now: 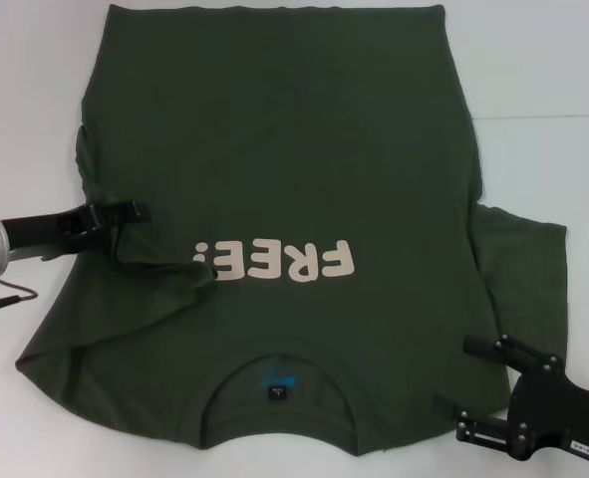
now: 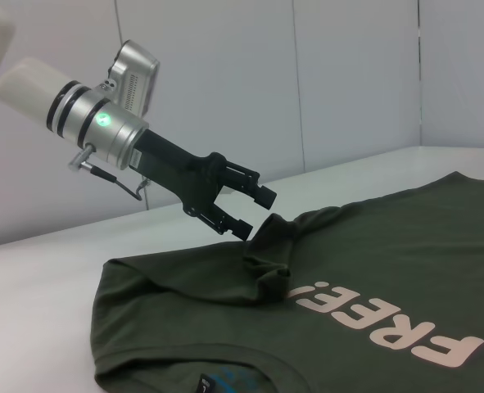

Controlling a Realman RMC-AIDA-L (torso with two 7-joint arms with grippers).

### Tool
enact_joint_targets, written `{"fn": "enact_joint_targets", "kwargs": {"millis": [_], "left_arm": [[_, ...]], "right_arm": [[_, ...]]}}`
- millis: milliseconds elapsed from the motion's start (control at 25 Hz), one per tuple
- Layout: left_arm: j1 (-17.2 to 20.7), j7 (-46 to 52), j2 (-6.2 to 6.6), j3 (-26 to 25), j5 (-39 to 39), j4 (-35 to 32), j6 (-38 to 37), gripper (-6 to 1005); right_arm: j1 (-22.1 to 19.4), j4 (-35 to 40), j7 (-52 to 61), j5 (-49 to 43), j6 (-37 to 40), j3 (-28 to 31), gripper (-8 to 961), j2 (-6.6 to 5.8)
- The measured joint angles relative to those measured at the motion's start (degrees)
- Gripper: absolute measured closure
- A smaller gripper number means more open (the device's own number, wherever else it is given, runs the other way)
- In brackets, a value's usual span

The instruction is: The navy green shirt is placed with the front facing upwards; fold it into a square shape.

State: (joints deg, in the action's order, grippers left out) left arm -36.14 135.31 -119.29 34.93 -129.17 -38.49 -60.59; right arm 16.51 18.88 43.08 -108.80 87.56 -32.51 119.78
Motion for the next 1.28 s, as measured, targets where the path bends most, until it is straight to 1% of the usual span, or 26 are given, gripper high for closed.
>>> {"fn": "enact_joint_targets", "kwargs": {"millis": [240,360,440,640,760,800,920,1000,1040,1120,1280], "left_arm": [[-0.3,0.3,-0.53,3.4,0.0,0.0,2.3,169],[-0.4,0.3,-0.84,3.9,0.0,-0.4,3.0,172],[-0.4,0.3,-0.85,4.0,0.0,-0.4,3.3,174],[-0.5,0.3,-0.44,4.2,0.0,-0.5,3.5,180],[-0.4,-0.1,-0.55,5.1,-0.4,-0.6,4.3,183],[-0.5,-0.2,-0.72,5.9,-0.7,-0.9,4.9,184],[-0.2,-0.4,-1.83,8.7,-1.3,-3.1,7.1,187],[0.1,-0.5,-2.71,9.8,-1.4,-5.1,7.9,190],[0.3,-0.6,-2.92,10.0,-1.4,-5.7,8.1,191],[0.4,-0.8,-3.15,10.2,-1.4,-6.4,8.1,193],[0.5,-0.9,-2.94,12.2,-1.6,-6.4,8.2,197]], "right_arm": [[0.0,0.1,0.1,0.0,0.0,0.0,54,0.0],[0.0,0.1,0.1,0.0,0.0,0.0,54,0.0],[0.0,0.1,0.1,0.0,0.0,0.0,54,0.0],[0.0,0.0,0.1,0.0,0.0,0.0,54,0.0],[0.0,0.0,0.1,0.1,0.0,0.1,54,0.0],[0.0,-0.1,0.1,0.1,0.0,0.2,54,0.0],[0.0,-0.2,0.0,0.1,0.0,0.6,54,0.0],[0.0,-0.2,0.0,0.1,0.0,0.6,53,0.0],[0.0,-0.2,0.1,0.1,0.0,0.6,53,0.0],[-0.1,-0.2,0.1,0.1,0.1,0.6,53,0.0],[-0.2,-0.2,0.1,0.1,0.1,0.6,53,-0.06]]}}
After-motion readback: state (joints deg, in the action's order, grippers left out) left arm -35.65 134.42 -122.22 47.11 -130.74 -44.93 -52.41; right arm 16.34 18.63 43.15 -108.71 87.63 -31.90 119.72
